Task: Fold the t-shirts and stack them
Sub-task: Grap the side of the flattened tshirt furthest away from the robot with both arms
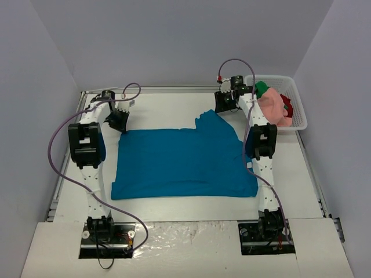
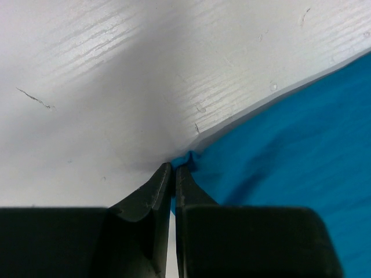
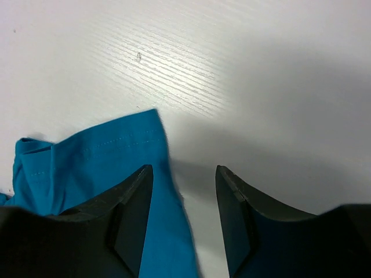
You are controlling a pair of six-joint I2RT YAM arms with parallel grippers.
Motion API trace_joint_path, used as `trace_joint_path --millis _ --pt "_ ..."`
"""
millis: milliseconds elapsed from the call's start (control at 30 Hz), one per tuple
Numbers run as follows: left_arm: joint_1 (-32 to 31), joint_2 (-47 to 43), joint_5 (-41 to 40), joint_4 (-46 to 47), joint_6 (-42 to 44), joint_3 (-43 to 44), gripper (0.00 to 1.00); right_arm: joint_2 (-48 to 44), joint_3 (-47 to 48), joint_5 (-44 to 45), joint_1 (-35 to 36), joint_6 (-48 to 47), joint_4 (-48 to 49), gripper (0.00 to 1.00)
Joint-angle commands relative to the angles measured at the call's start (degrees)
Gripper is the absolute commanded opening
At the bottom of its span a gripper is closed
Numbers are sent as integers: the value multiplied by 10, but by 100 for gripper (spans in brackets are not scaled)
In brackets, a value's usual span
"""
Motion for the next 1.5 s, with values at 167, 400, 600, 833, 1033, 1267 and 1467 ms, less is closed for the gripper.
trace_joint_path --millis 167,400,600,833,1033,1267,1467 --pt "-5 -31 -16 -30 12 -16 2 35 16 -29 25 11 3 44" --pt "-4 -34 -19 -27 14 -23 2 48 15 -7 46 2 4 44" --pt "-7 -32 -18 -28 21 -31 2 58 13 28 53 1 4 30" --pt "-13 -32 -22 -18 28 -48 2 66 15 69 51 -4 8 27" --pt "-17 -35 -24 -17 31 -54 2 64 6 110 52 -12 9 9" --pt "-17 -40 -21 -11 28 -63 2 52 -35 141 60 -31 10 0" --pt "-17 -50 -35 -3 15 -62 3 16 -43 143 59 -46 9 0"
